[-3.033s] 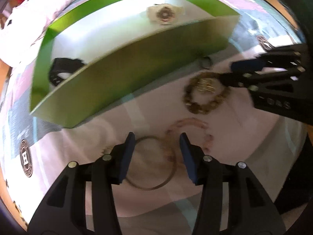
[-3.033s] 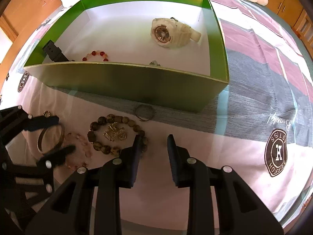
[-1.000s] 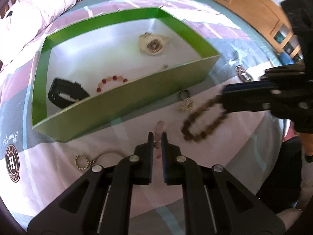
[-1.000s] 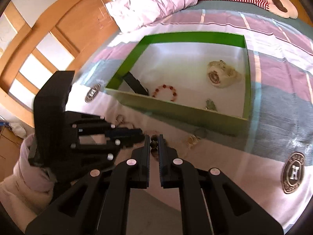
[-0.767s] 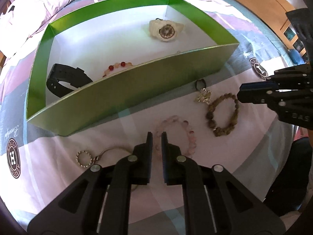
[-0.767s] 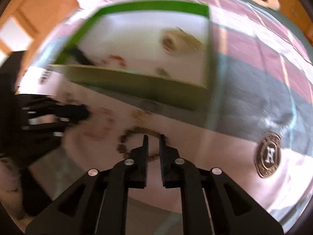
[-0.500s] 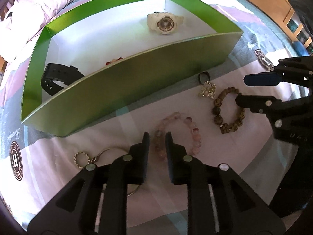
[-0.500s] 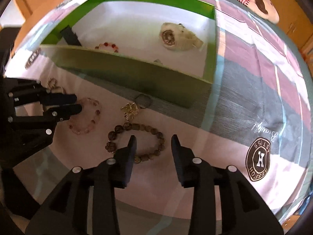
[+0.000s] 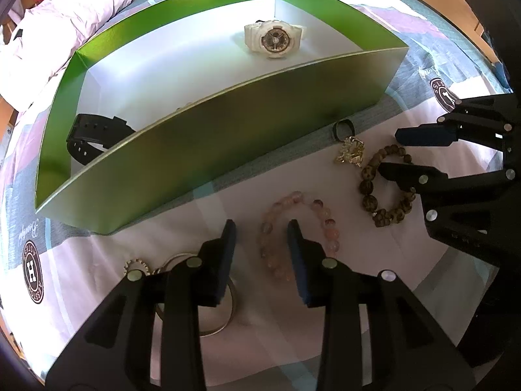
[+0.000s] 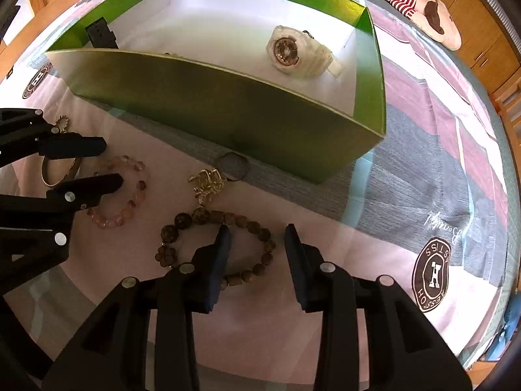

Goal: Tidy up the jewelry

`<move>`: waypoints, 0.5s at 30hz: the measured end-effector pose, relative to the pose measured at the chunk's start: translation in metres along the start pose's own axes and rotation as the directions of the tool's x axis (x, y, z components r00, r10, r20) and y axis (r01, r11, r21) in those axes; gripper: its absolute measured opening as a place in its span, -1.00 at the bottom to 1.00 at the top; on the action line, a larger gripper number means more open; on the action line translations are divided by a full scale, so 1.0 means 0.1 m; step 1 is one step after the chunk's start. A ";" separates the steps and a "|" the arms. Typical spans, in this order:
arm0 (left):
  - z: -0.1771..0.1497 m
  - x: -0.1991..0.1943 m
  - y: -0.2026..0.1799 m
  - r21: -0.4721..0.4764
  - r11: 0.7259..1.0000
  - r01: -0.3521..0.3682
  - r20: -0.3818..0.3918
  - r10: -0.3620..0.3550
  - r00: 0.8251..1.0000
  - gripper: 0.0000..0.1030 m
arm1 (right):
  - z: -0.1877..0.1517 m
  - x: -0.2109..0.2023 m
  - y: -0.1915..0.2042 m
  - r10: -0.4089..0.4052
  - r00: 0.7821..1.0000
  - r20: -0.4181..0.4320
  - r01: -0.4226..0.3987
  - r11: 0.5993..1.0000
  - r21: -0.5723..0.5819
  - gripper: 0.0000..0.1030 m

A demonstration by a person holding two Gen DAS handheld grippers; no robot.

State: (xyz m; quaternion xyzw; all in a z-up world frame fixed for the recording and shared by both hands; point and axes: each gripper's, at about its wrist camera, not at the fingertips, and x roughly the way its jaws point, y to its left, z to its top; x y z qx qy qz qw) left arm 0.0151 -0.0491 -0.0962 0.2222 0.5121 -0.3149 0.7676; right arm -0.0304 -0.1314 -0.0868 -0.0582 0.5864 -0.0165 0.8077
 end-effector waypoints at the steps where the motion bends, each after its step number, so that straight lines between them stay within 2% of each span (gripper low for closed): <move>1: 0.00 0.00 0.00 -0.002 1.000 -0.002 0.000 0.002 1.000 -0.37 | 0.00 0.00 0.00 0.000 1.000 0.002 0.000 1.000 0.001 -0.30; 7: -0.01 0.00 -0.05 0.011 1.000 -0.007 0.006 0.006 1.000 -0.52 | 0.02 -0.02 0.03 -0.005 1.000 0.008 0.005 1.000 -0.003 -0.31; 13: -0.02 -0.01 -0.13 0.030 0.999 0.010 0.010 -0.010 1.000 -0.84 | 0.03 -0.01 0.00 0.008 1.000 0.012 -0.008 1.000 0.007 -0.34; 15: -0.03 -0.01 -0.15 0.033 0.999 0.017 0.008 -0.017 1.000 -0.85 | 0.03 -0.03 -0.02 0.060 0.998 0.012 -0.060 0.998 0.015 -0.75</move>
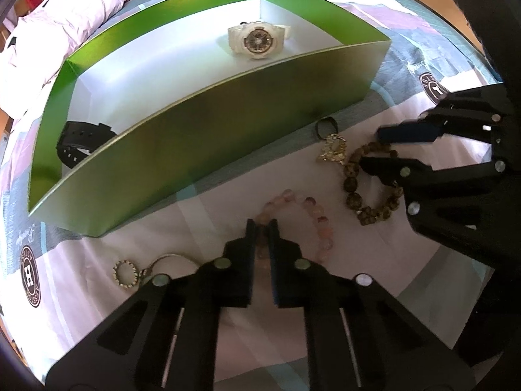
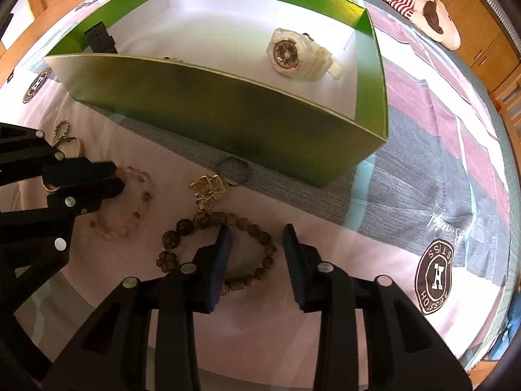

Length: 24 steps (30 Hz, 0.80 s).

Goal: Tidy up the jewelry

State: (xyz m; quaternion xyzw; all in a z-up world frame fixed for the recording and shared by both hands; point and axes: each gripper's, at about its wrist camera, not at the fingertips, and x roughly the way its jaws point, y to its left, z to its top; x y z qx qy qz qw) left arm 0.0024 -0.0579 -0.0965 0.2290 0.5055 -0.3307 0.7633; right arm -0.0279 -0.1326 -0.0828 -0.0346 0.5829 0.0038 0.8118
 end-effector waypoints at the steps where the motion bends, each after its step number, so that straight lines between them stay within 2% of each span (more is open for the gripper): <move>1: 0.00 -0.01 -0.01 0.001 1.000 0.000 0.001 0.000 1.000 -0.86 | 0.00 -0.01 0.01 0.008 1.000 -0.001 -0.008 1.000 0.003 -0.86; 5: 0.00 -0.11 0.00 -0.005 1.000 0.018 0.022 -0.018 1.000 -0.86 | 0.02 -0.16 0.04 0.054 0.998 0.035 -0.053 0.998 -0.019 -0.86; 9: 0.01 -0.43 0.04 -0.017 0.998 0.056 0.108 -0.054 0.993 -0.86 | 0.06 -0.50 -0.06 0.149 0.982 0.118 -0.149 0.989 -0.007 -0.86; 12: 0.04 -0.74 0.11 -0.033 0.995 0.096 0.202 -0.087 0.976 -0.86 | 0.10 -0.80 -0.16 0.227 0.949 0.219 -0.231 0.973 -0.009 -0.86; 14: 0.08 -0.95 0.12 -0.026 0.993 0.119 0.270 -0.108 0.957 -0.86 | 0.13 -0.97 -0.25 0.270 0.915 0.300 -0.282 0.959 -0.002 -0.86; 15: 0.10 -1.08 0.14 -0.026 0.990 0.141 0.316 -0.126 0.940 -0.86 | 0.15 -1.06 -0.29 0.273 0.895 0.352 -0.294 0.956 0.005 -0.86; 17: 0.16 -1.21 0.18 -0.040 0.987 0.158 0.371 -0.132 0.919 -0.86 | 0.18 -1.19 -0.34 0.261 0.852 0.453 -0.301 0.953 0.017 -0.86; 19: 0.26 -1.28 0.26 -0.076 0.984 0.159 0.417 -0.113 0.902 -0.86 | 0.22 -1.23 -0.36 0.251 0.825 0.506 -0.316 0.948 0.046 -0.86; 20: 0.32 -1.26 0.33 -0.100 0.983 0.153 0.422 -0.098 0.901 -0.86 | 0.27 -1.22 -0.39 0.234 0.821 0.520 -0.313 0.947 0.068 -0.86; 24: 0.51 -1.02 0.54 -0.177 0.976 0.128 0.377 -0.053 0.925 -0.86 | 0.44 -1.00 -0.45 0.158 0.844 0.513 -0.247 0.963 0.110 -0.86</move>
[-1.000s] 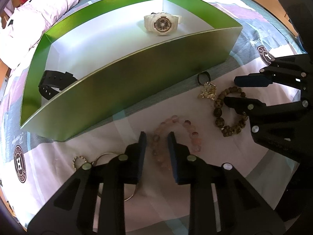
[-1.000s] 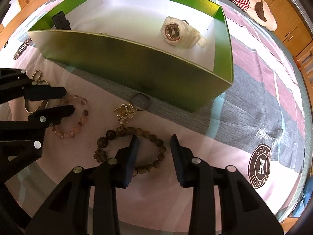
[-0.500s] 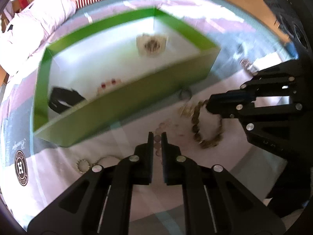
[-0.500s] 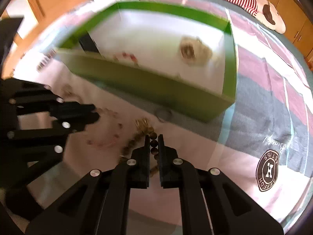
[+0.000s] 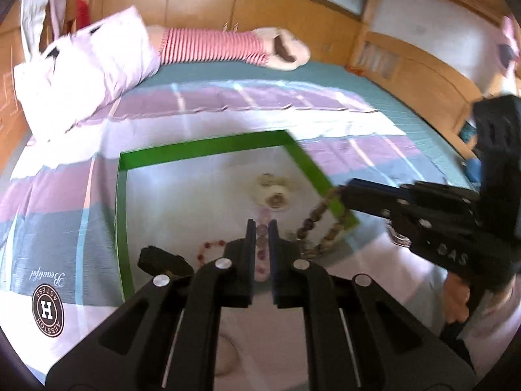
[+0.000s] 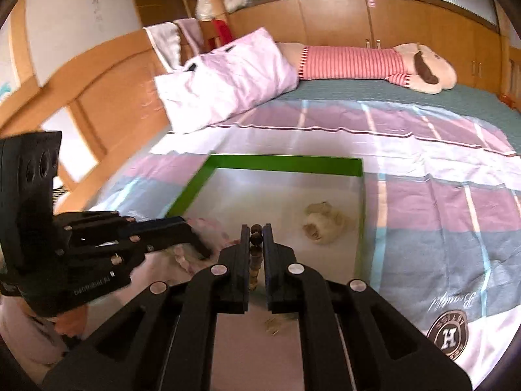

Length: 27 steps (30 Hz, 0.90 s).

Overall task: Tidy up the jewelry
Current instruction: 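Lower both bracelets into the green box and open both tools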

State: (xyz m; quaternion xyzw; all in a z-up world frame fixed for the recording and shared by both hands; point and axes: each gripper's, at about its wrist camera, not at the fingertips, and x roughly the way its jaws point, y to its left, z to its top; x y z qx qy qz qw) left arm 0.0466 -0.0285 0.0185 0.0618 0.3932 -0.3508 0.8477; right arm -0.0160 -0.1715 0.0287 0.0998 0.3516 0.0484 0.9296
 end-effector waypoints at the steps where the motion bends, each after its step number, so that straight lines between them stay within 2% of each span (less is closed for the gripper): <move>1: 0.02 0.04 0.06 -0.007 1.000 -0.015 -0.004 0.015 1.000 -0.86 | 0.01 0.05 -0.05 -0.011 1.000 -0.011 0.011 1.000 0.011 -0.86; 4: 0.15 0.27 0.21 -0.045 0.998 -0.039 -0.027 0.038 0.999 -0.86 | 0.00 0.26 -0.22 -0.033 0.999 -0.039 0.035 0.998 0.060 -0.86; 9: 0.31 0.60 0.35 -0.051 0.993 -0.106 -0.066 0.103 0.993 -0.86 | 0.03 0.33 -0.34 -0.044 0.998 -0.046 0.048 0.995 0.093 -0.86; 12: 0.36 0.77 0.43 -0.067 0.989 -0.135 -0.093 0.129 0.987 -0.85 | 0.03 0.42 -0.44 -0.033 0.996 -0.080 0.042 0.992 0.115 -0.86; 14: 0.37 0.83 0.47 -0.059 0.985 -0.162 -0.097 0.156 0.983 -0.51 | 0.00 0.43 -0.49 -0.034 0.994 -0.099 0.048 0.988 0.145 -0.76; 15: 0.37 0.82 0.48 -0.061 0.983 -0.175 -0.094 0.169 0.981 -0.16 | -0.01 0.41 -0.51 -0.025 0.995 -0.097 0.040 0.987 0.158 -0.70; 16: 0.37 0.76 0.49 -0.073 0.982 -0.177 -0.081 0.171 0.982 -0.07 | 0.00 0.37 -0.51 -0.009 0.996 -0.089 0.024 0.985 0.168 -0.65; 19: 0.37 0.57 0.47 -0.079 0.986 -0.149 -0.072 0.143 0.987 -0.07 | 0.02 0.21 -0.42 0.003 0.997 -0.082 0.009 0.990 0.140 -0.64; 22: 0.25 0.27 0.40 -0.070 0.985 -0.157 -0.063 0.152 0.986 -0.07 | -0.05 0.06 -0.27 0.040 0.992 -0.121 -0.028 0.995 0.099 -0.64; 25: -0.07 -0.01 0.34 -0.076 0.986 -0.150 -0.088 0.143 0.986 -0.06 | -0.27 0.04 -0.02 0.082 0.962 -0.259 -0.080 0.997 0.017 -0.64; 27: -0.35 -0.07 0.31 -0.045 0.987 -0.157 -0.118 0.151 0.982 -0.05 | -0.44 0.16 0.18 0.052 0.940 -0.338 -0.083 0.993 -0.079 -0.64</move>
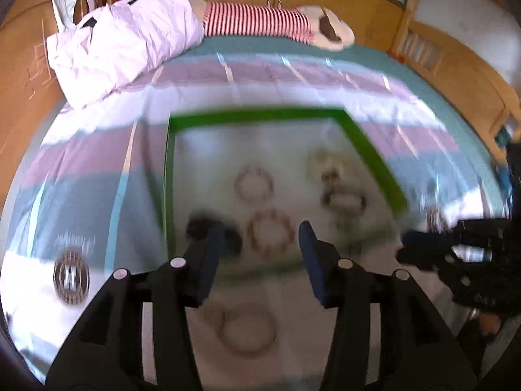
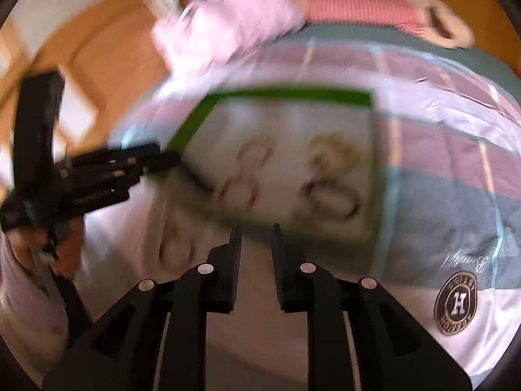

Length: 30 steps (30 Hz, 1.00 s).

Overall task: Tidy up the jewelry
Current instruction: 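Lower both bracelets into the green box and open both tools, then grasp the gold flower charm with the right tool while the left tool hovers over the silver bangle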

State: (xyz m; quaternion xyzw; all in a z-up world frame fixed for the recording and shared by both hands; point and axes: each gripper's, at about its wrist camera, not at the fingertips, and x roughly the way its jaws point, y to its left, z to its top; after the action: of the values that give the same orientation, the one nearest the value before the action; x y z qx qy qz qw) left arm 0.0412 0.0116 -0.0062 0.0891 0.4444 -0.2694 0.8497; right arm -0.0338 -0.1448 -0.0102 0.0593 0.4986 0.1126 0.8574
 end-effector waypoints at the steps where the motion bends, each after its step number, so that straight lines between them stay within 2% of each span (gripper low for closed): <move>1: -0.13 0.02 0.00 0.015 1.000 -0.010 -0.020 0.010 1.000 -0.05 | -0.04 0.11 0.04 -0.032 0.999 -0.029 0.031 0.999 -0.020 -0.64; 3: -0.44 0.19 0.05 0.002 1.000 -0.009 -0.111 0.009 0.994 -0.05 | -0.08 0.32 0.05 -0.084 0.993 -0.086 0.084 0.996 -0.012 -0.64; 5: -0.58 0.35 0.12 -0.039 0.999 -0.027 -0.200 0.019 0.980 -0.06 | -0.10 0.51 0.02 -0.124 0.984 -0.125 0.125 0.992 -0.005 -0.64; 7: -0.62 0.44 0.15 -0.046 0.998 -0.048 -0.247 0.035 0.968 -0.06 | -0.11 0.60 0.02 -0.144 0.982 -0.119 0.144 0.990 -0.006 -0.64; 10: -0.65 0.49 0.19 -0.061 0.997 -0.052 -0.277 0.034 0.960 -0.05 | -0.11 0.67 0.04 -0.136 0.985 -0.110 0.135 0.991 -0.019 -0.64; 13: -0.69 0.54 0.21 -0.065 0.997 -0.051 -0.313 0.028 0.949 -0.05 | -0.10 0.73 0.05 -0.120 0.983 -0.137 0.118 0.993 -0.022 -0.64; 16: -0.70 0.55 0.18 -0.051 0.998 -0.029 -0.316 0.011 0.949 -0.02 | -0.10 0.75 0.09 -0.102 0.982 -0.157 0.097 0.994 -0.041 -0.64; 18: -0.71 0.55 0.11 -0.039 0.999 0.028 -0.323 -0.039 0.946 0.00 | -0.10 0.71 0.09 -0.092 0.983 -0.157 0.086 0.995 -0.042 -0.64; 22: -0.73 0.57 -0.04 0.016 0.997 0.074 -0.323 -0.065 0.944 0.01 | -0.08 0.61 0.03 -0.087 0.988 -0.126 0.086 0.996 -0.013 -0.32; 26: -0.75 0.57 -0.14 0.054 0.994 0.096 -0.314 -0.074 0.947 0.05 | -0.06 0.55 -0.02 -0.096 0.990 -0.107 0.098 0.995 0.013 -0.30; 30: -0.75 0.55 -0.20 0.071 0.992 0.101 -0.307 -0.074 0.949 0.22 | -0.05 0.51 -0.09 -0.119 0.988 -0.095 0.122 0.992 0.027 -0.30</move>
State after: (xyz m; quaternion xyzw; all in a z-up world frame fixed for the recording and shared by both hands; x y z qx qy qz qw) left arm 0.0025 0.0035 -0.0932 0.1459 0.5613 -0.3086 0.7539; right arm -0.0129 -0.1403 -0.0573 0.0377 0.5426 0.0552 0.8373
